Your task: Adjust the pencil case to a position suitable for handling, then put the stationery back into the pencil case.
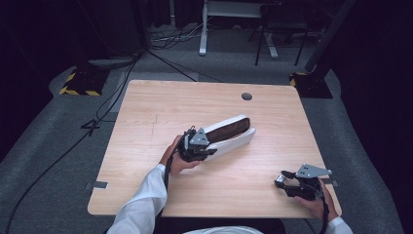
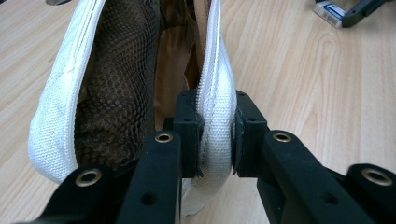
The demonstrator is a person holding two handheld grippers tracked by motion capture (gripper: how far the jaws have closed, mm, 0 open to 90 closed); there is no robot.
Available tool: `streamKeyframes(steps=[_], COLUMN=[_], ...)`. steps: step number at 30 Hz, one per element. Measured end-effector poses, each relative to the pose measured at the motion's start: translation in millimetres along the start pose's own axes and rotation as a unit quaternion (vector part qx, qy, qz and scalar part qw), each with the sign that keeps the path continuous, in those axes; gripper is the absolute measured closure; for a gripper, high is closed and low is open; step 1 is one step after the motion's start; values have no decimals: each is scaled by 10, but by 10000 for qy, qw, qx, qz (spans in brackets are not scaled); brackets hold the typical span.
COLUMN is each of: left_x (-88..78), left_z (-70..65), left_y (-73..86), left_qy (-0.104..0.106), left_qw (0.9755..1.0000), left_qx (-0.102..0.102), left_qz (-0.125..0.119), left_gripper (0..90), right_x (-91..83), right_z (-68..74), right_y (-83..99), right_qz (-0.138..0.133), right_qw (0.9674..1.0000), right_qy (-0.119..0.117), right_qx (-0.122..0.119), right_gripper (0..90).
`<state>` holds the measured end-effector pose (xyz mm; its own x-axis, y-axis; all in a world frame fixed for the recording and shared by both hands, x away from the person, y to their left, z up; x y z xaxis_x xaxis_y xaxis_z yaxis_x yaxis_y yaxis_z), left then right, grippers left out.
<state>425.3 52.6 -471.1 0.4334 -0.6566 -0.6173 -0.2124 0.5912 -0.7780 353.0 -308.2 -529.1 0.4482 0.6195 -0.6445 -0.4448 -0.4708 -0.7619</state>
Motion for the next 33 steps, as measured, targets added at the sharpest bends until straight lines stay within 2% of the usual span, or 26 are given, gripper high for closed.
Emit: streamKeyframes(steps=[3, 4, 5, 7, 8, 9, 14, 15, 16, 17, 20, 22, 24, 27, 28, 32, 33], left_x=[-60, -71, -93, -114, -132, -152, -313, -361, -394, -394, -521, -592, -674, -695, -695, -671, -670], left_z=[-15, -12, -11, -10, -10, -11, -62, -67, -67, -67, -65, -65, -71, -76, -76, -76, -75], left_y=[47, 54, 70, 82, 94, 103, 139, 166, 185, 185, 271, 349, 502, 684, 684, 983, 1054], left_qy=[-98, -141, -137, -146, -251, -333, -422, -624, -713, -713, -933, -1024, -1082, -1153, -1153, -1269, -1342], left_qw=[9999, 9998, 9997, 9996, 9993, 9990, 9985, 9975, 9968, 9968, 9946, 9933, 9922, 9901, 9901, 9855, 9833], left_qx=[-75, -121, -198, -216, -270, -306, -336, -341, -359, -359, -442, -512, -574, -654, -654, -733, -738], left_qz=[-36, -45, -52, -45, -24, 16, -36, 43, 75, 75, 65, 135, 252, 469, 469, 857, 979], left_gripper=[716, 647, 623, 555, 555, 464, 347, 316, 231, 226, 218, 198, 181, 172, 171, 167, 167], right_x=[0, 1, 1, 1, 1, 2, 4, 4, 3, 3, 5, 4, 4, 2, 2, -2, -3], right_z=[-1, -1, -1, -1, -1, 0, 1, 1, 0, 0, 0, 1, 2, 2, 2, 2, 2], right_y=[0, -1, -1, -1, 0, 0, -2, -1, -2, -2, -3, -3, -2, -2, -2, -1, -1], right_qz=[1, -4, -3, -5, -5, -6, -8, -10, -5, -5, -8, -5, -7, -6, -6, 4, 3], right_qw=[10000, 10000, 10000, 10000, 10000, 10000, 10000, 10000, 10000, 10000, 10000, 10000, 10000, 10000, 10000, 10000, 10000], right_qy=[-2, -3, -2, -1, 1, 2, 9, 9, 11, 11, -5, -3, 9, 15, 15, 6, -3], right_qx=[-3, 0, 2, 2, 2, 2, 10, 7, 4, 4, 8, 6, -6, -10, -10, -13, -4], right_gripper=[483, 483, 483, 482, 483, 483, 482, 483, 483, 483, 483, 483, 484, 486, 486, 488, 489])
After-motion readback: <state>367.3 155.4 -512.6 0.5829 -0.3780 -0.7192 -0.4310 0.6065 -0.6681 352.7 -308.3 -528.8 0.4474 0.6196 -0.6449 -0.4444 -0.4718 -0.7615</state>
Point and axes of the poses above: each handheld gripper's, and its own axes: x roughly forward along the jaws, y roughly out of its underside, z roughly to its left, the point moved 4 cm from there along x, roughly forward along the jaws, and after that the axes turned 6 degrees about -y, right-handed, at the moved point
